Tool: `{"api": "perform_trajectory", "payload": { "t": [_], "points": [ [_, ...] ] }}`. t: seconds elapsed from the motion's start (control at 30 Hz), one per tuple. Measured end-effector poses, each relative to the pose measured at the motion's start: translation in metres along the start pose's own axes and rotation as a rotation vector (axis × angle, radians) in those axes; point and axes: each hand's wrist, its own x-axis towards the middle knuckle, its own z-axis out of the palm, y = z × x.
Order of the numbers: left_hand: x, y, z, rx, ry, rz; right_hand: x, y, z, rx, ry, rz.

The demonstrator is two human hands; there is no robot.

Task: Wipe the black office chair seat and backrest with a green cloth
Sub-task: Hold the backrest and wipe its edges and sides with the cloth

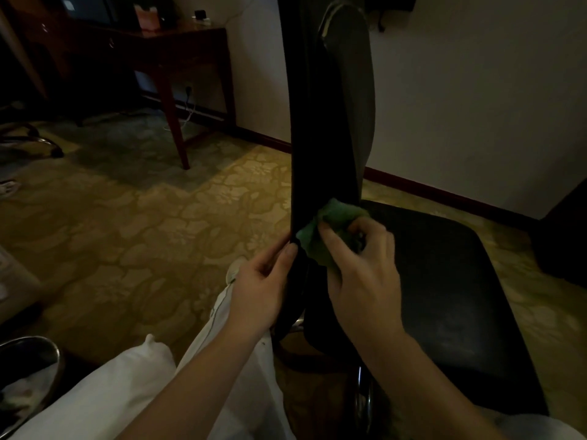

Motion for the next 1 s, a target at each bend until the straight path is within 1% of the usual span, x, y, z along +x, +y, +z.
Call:
{"api": "perform_trajectory", "payload": {
  "t": [0.1, 0.2, 0.3, 0.37, 0.43, 0.6, 0.67, 0.83, 1.0],
  "points": [
    [0.000, -0.001, -0.001, 0.031, -0.009, 0.006, -0.028, 0.005, 0.022, -0.040, -0.030, 0.014],
    [0.001, -0.001, -0.003, 0.045, -0.016, 0.026, -0.053, 0.009, 0.038, -0.085, -0.108, 0.024],
    [0.001, 0.000, -0.003, 0.038, -0.035, 0.030, -0.066, 0.011, 0.042, -0.106, -0.199, 0.041],
    [0.000, 0.000, -0.004, 0.038, -0.037, 0.031, -0.067, 0.012, 0.037, -0.098, -0.224, 0.040],
    [0.000, -0.001, -0.004, 0.035, -0.042, 0.028, -0.063, 0.013, 0.028, -0.067, -0.189, 0.042],
    [-0.001, -0.007, -0.002, 0.065, -0.039, 0.078, -0.025, 0.008, 0.005, 0.039, 0.002, 0.086],
    [-0.002, -0.008, -0.002, 0.071, -0.040, 0.085, -0.012, 0.002, 0.004, 0.049, 0.030, 0.077],
    [-0.002, -0.006, -0.003, 0.074, -0.054, 0.060, -0.024, -0.003, 0.022, -0.003, 0.002, 0.067],
    [-0.003, -0.004, -0.003, 0.076, -0.025, 0.058, -0.068, 0.001, 0.045, -0.082, -0.166, 0.105]
  ]
}}
